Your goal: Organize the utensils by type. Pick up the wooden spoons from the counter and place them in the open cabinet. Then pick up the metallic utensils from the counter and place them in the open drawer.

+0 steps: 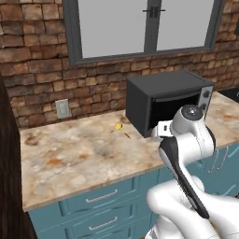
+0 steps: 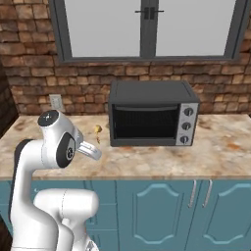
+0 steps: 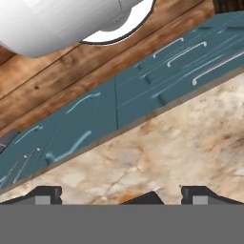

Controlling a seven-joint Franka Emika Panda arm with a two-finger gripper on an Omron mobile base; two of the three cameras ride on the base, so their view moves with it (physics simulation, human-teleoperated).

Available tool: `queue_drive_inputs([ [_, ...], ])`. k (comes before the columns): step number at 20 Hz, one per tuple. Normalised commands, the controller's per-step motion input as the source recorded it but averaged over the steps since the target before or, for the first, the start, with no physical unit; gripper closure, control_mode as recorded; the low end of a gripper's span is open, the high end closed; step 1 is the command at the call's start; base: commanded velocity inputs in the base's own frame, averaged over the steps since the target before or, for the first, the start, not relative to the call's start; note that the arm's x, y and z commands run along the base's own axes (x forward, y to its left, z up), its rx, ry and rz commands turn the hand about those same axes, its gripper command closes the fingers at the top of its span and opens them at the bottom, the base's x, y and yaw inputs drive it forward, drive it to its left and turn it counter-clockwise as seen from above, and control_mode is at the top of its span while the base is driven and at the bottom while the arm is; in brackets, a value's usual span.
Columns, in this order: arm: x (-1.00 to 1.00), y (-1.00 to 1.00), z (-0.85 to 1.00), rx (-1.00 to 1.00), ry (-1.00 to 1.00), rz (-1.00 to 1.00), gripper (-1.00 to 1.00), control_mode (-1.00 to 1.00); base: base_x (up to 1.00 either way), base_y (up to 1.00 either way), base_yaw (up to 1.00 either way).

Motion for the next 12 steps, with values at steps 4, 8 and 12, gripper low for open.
queue_drive_inputs([
  [4,0.00,0.00,0.00,0.00,0.00,0.00,-1.00,1.00,0.27,0.25,0.00],
  [8,0.00,0.00,0.00,0.00,0.00,0.00,-1.00,1.00,0.32,0.28,0.00],
  [12,0.00,0.00,0.00,0.00,0.00,0.00,-1.00,1.00,0.36,0.28,0.00],
])
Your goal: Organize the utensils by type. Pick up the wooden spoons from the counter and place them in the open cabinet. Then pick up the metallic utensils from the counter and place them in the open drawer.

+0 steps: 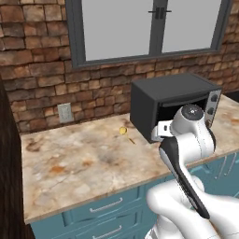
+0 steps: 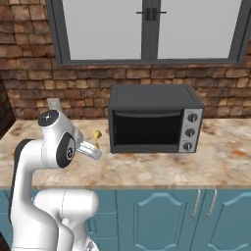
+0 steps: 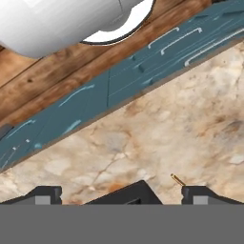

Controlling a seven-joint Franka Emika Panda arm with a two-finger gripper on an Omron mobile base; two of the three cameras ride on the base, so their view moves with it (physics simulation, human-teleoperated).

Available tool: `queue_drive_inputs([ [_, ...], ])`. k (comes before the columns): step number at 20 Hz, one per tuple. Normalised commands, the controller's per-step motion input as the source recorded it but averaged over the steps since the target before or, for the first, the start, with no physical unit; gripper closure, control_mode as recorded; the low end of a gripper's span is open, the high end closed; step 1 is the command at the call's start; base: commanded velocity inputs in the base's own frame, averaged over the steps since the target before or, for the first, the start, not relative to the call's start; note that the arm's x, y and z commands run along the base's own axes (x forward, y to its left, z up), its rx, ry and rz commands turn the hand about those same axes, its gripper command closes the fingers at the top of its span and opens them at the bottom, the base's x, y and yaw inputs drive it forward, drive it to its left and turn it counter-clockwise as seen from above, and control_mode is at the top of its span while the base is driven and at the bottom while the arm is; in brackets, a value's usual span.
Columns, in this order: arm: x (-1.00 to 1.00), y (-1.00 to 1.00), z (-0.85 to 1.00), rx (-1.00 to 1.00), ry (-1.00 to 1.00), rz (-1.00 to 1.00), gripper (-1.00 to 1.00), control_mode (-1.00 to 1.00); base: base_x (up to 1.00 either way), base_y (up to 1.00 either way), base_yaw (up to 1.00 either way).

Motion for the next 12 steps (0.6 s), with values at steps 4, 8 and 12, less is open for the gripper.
queue_drive_inputs([
  [4,0.00,0.00,0.00,0.00,0.00,0.00,-1.00,1.00,0.34,0.30,0.00],
  [8,0.03,0.04,0.05,-0.01,0.00,0.00,-1.00,-1.00,0.18,0.19,0.00],
  [12,0.10,0.21,0.12,-0.13,0.10,0.05,-1.00,-1.00,0.00,0.00,0.00],
])
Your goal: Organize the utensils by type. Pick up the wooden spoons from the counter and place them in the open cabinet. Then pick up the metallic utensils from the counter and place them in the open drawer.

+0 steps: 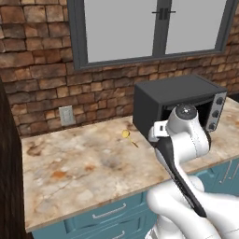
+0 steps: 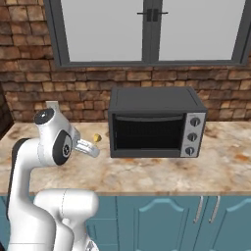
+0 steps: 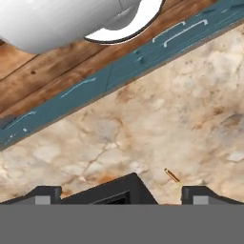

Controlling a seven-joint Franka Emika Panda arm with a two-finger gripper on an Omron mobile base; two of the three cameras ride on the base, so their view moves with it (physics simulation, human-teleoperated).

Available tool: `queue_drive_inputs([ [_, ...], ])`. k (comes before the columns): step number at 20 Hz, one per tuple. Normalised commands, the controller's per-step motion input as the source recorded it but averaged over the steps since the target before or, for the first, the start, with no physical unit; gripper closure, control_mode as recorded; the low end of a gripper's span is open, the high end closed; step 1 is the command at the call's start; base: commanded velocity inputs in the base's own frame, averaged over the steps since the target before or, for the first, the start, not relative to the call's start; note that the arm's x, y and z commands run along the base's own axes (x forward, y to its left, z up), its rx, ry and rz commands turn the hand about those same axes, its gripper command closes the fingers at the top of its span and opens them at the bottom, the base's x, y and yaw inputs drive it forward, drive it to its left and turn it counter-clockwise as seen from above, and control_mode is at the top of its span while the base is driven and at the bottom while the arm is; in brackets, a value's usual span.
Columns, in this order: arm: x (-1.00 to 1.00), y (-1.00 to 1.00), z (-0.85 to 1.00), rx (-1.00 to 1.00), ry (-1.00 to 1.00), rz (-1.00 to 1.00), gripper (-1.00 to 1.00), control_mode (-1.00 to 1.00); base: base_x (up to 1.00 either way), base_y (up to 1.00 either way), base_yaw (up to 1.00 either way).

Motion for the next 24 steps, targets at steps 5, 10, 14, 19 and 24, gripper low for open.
queue_drive_inputs([
  [5,0.11,0.39,0.00,-0.28,0.26,0.18,-1.00,-1.00,0.00,0.00,0.00],
  [10,0.06,0.51,0.00,-0.16,0.10,0.14,-1.00,-1.00,0.00,0.00,0.00],
  [14,0.24,0.31,-0.02,0.00,0.00,0.14,-1.00,-1.00,0.00,0.00,0.00],
  [19,0.39,0.00,-0.17,0.11,-0.04,0.11,-1.00,-1.00,0.00,0.00,0.00],
  [24,0.39,0.00,-0.27,0.11,-0.10,0.03,-1.00,-1.00,0.00,0.00,0.00],
])
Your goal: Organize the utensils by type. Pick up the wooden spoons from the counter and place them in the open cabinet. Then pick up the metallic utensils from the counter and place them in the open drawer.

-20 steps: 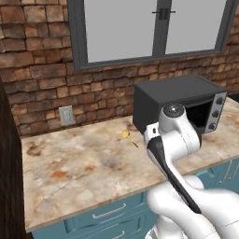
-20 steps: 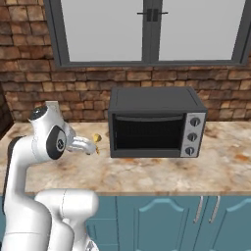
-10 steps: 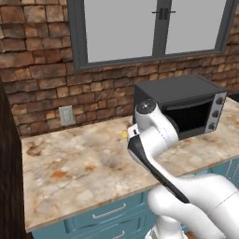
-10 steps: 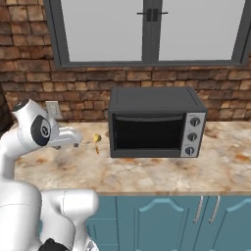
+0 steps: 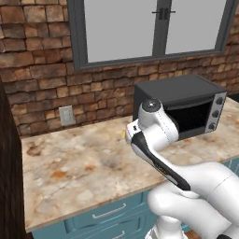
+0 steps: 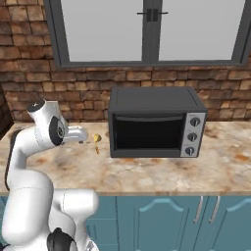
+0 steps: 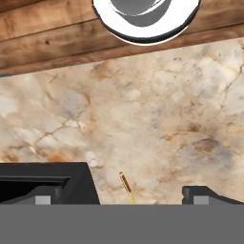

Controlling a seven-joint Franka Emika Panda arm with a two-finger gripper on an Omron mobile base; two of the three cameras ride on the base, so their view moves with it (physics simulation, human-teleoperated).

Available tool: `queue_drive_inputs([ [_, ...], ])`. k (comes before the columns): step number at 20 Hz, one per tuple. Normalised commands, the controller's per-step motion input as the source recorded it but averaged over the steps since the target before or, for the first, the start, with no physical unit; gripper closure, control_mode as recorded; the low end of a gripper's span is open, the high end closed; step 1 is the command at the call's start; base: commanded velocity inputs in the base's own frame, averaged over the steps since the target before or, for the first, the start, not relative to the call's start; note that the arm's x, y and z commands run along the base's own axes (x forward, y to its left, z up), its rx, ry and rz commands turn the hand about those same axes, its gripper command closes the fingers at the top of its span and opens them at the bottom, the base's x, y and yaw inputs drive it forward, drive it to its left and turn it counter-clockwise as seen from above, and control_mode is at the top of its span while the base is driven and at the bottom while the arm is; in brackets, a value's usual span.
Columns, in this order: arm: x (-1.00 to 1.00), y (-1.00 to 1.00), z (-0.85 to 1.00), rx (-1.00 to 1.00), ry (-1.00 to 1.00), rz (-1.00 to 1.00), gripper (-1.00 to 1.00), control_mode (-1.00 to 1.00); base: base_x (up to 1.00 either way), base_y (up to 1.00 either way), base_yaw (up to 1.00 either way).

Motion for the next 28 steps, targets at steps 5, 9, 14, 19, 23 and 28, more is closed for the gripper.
queue_drive_inputs([
  [5,0.37,0.06,-0.24,0.04,-0.04,0.00,-1.00,-1.00,0.00,0.00,0.00],
  [9,0.40,0.16,-0.04,0.00,0.09,0.00,-1.00,-1.00,0.00,0.00,0.00],
  [14,0.42,0.20,-0.10,0.00,0.08,0.00,-1.00,-1.00,0.00,0.00,0.00],
  [19,0.38,0.08,-0.30,-0.01,0.06,0.00,-1.00,-1.00,0.00,0.00,0.00],
  [23,0.27,0.00,-0.42,0.00,0.00,0.00,-1.00,-1.00,0.00,0.00,0.00],
  [28,0.23,-0.01,-0.27,0.00,0.00,0.00,-1.00,-1.00,0.00,0.00,0.00],
])
